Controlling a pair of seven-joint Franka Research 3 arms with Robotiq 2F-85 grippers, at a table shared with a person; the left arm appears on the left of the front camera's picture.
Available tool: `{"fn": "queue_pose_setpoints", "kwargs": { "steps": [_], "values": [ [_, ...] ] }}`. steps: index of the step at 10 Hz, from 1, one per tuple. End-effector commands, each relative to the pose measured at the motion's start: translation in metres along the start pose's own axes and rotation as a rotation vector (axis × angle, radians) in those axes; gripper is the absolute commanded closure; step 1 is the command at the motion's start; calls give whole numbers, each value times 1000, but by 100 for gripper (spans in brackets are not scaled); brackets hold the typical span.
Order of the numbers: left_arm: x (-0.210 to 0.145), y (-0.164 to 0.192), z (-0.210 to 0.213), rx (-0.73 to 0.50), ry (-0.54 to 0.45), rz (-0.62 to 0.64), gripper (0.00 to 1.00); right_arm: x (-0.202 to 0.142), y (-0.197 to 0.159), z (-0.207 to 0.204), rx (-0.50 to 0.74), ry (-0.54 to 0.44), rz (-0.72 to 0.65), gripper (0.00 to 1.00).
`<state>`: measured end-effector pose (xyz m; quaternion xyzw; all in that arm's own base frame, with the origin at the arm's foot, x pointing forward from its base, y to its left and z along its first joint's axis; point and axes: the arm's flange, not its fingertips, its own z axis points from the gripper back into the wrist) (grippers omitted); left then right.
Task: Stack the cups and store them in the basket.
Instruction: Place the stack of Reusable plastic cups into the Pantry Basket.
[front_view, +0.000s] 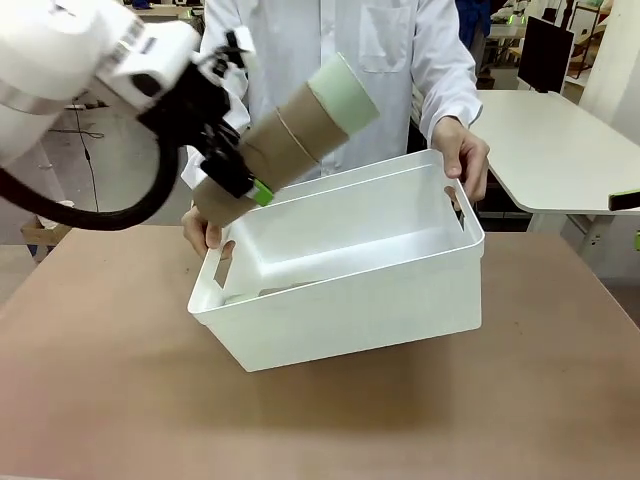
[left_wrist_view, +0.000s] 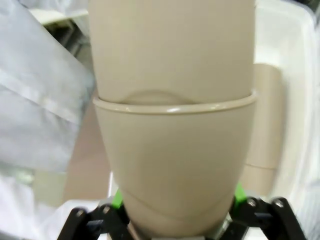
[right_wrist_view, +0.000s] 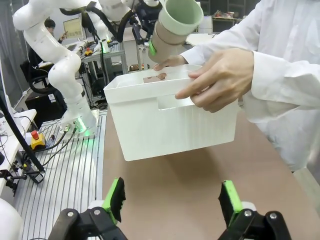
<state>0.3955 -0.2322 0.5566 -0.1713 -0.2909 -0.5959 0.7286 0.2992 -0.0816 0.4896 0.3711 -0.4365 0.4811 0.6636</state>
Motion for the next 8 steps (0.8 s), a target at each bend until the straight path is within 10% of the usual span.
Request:
{"fn": "queue_pose_setpoints", "kwargs": {
  "steps": [1, 8],
  "values": [
    [23, 8, -15, -9, 70, 13, 16, 5, 1, 0, -4, -22, -19, 0],
    [34, 4, -95, -37, 176, -21, 16, 5, 1, 0, -4, -22, -19, 0]
  ]
}}
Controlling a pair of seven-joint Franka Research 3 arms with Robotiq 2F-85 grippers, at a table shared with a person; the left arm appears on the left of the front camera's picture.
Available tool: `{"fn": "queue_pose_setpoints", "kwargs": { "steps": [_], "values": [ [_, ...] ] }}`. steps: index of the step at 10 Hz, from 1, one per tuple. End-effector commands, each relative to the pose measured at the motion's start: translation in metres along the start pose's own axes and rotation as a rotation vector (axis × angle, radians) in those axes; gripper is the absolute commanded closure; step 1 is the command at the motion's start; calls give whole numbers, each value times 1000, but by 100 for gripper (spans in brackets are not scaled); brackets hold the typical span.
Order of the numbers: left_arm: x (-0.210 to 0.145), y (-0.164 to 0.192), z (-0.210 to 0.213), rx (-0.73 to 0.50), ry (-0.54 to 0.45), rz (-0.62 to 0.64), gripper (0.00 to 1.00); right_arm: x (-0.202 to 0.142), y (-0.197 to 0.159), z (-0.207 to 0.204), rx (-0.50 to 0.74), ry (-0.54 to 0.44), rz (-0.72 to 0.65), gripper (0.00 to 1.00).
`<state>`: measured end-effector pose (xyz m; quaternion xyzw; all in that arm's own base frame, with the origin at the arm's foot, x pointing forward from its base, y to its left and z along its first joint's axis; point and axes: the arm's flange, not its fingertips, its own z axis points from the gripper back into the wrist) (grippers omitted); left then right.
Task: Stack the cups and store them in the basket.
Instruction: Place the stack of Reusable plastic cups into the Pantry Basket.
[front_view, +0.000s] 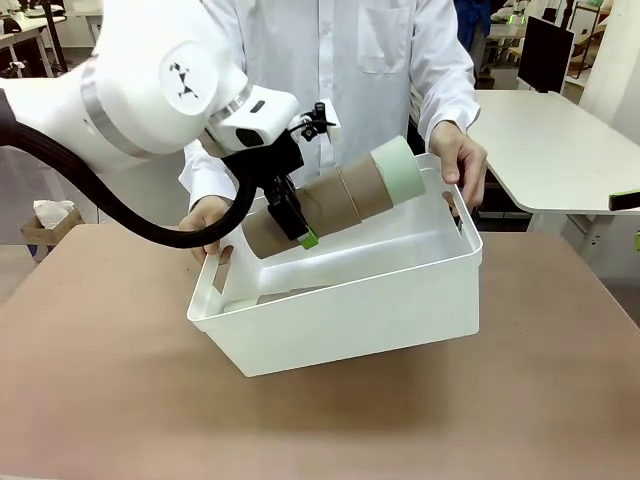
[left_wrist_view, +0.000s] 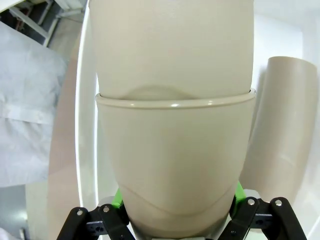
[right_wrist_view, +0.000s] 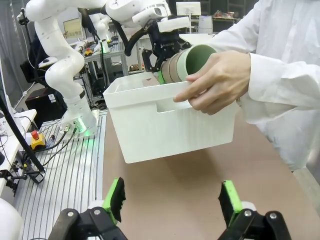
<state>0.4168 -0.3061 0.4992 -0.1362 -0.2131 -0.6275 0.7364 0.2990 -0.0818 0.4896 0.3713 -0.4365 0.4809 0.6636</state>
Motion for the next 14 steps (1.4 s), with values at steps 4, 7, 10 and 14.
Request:
{"fn": "queue_pose_setpoints", "kwargs": {
  "steps": [4, 7, 10, 14],
  "values": [
    [10, 14, -40, -4, 47, 27, 16, 5, 1, 0, -4, -21, -19, 0],
    [11, 17, -63, 2, 60, 29, 16, 5, 1, 0, -4, -21, -19, 0],
    [11, 18, -80, 7, 44, 30, 16, 5, 1, 0, -4, -21, -19, 0],
    [8, 16, -83, -19, 47, -2, 0, 5, 1, 0, -4, -21, -19, 0]
  ]
}}
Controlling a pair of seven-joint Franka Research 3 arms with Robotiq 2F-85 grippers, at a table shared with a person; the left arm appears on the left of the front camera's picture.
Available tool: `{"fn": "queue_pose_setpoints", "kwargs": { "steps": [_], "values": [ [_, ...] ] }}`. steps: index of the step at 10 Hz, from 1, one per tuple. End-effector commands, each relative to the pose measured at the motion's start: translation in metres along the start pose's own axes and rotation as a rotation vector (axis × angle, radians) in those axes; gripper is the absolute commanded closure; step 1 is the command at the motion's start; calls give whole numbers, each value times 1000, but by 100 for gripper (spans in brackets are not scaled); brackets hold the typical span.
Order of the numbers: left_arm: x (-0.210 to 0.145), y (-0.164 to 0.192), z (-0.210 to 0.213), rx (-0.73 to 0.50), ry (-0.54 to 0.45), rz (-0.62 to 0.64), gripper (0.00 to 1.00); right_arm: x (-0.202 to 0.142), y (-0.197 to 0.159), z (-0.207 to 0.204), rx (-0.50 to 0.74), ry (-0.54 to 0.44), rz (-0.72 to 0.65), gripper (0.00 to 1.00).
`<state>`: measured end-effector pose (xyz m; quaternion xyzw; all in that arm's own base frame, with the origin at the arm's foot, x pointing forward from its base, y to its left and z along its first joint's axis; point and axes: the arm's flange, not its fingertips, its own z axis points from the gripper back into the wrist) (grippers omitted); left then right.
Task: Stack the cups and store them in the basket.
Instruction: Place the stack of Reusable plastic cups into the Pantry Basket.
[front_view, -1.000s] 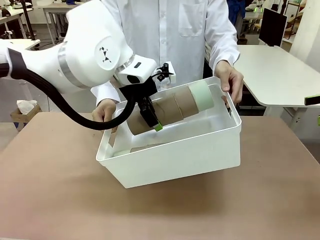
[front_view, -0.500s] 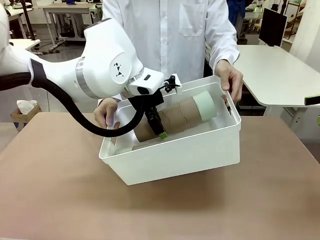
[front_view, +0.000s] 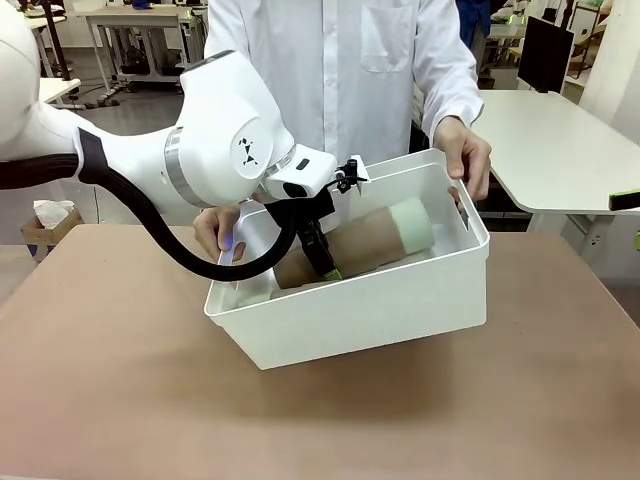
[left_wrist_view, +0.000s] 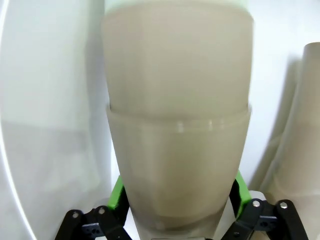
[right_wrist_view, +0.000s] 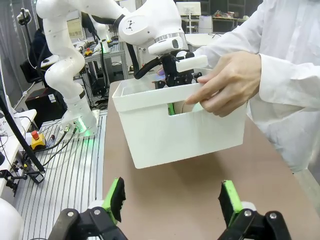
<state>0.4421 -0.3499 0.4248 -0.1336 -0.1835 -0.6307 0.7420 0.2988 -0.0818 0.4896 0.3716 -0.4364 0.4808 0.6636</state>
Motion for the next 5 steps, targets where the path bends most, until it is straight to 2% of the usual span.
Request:
{"fn": "queue_pose_setpoints", "kwargs": {
  "steps": [1, 5],
  "values": [
    [4, 3, 9, 10, -12, -14, 0, 5, 0, -1, -4, -21, -18, 0],
    [-3, -1, 48, -46, -11, -33, 0, 5, 0, -1, -4, -21, -18, 0]
  ]
}}
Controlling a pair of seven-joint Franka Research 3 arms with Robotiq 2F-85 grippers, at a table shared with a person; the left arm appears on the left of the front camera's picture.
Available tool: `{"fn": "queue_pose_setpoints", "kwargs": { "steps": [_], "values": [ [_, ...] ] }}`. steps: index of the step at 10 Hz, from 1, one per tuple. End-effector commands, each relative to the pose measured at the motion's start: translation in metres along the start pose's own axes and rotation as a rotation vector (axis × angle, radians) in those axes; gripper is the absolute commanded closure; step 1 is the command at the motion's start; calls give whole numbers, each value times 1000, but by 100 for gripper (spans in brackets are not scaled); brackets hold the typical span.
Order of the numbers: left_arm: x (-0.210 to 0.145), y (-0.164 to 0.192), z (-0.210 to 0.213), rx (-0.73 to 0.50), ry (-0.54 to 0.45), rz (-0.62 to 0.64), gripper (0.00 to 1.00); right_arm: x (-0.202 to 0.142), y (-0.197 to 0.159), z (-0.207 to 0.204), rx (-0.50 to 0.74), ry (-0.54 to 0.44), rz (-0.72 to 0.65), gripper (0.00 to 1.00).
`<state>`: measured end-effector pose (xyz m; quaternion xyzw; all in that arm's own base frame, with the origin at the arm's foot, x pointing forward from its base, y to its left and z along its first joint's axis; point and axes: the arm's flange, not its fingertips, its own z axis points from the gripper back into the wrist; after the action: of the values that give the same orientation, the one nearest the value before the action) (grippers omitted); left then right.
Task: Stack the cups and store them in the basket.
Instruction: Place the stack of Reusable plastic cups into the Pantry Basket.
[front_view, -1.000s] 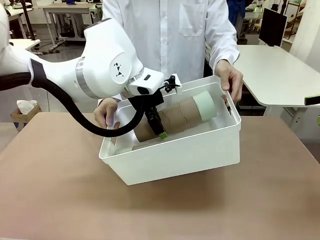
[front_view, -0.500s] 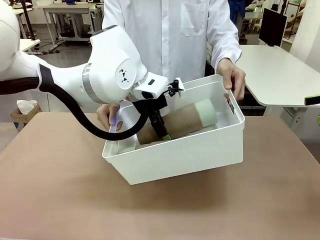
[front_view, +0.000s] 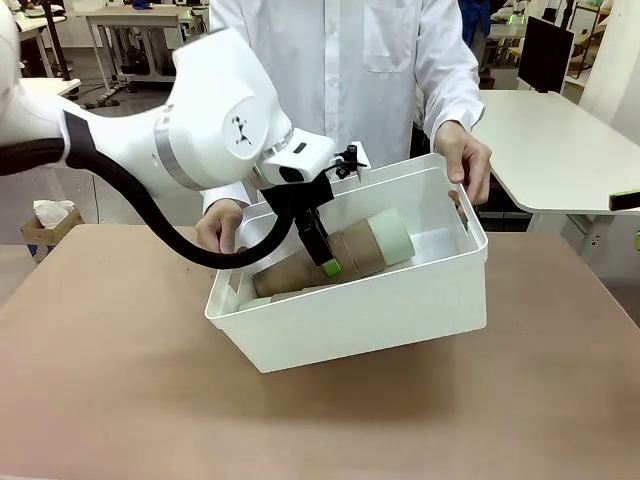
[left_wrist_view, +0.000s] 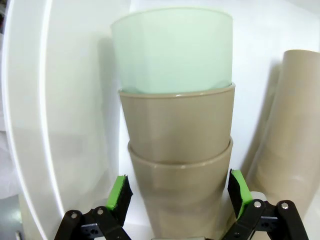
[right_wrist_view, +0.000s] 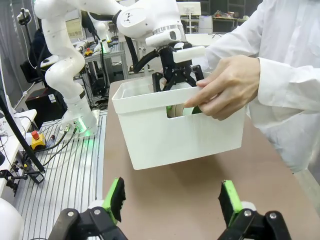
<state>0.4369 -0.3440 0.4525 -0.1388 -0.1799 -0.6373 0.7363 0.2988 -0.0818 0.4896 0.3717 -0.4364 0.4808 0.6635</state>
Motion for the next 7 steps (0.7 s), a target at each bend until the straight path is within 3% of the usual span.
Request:
{"fn": "queue_pose_setpoints", "kwargs": {
  "steps": [1, 4, 7],
  "values": [
    [-12, 1, 41, -47, -24, -23, 0, 5, 0, 0, -5, -21, -18, 0],
    [-44, 4, 131, -74, -148, -2, 0, 5, 0, 0, -5, -21, -18, 0],
    [-138, 10, 227, -76, -340, 18, 0, 5, 0, 0, -5, -21, -18, 0]
  ]
}}
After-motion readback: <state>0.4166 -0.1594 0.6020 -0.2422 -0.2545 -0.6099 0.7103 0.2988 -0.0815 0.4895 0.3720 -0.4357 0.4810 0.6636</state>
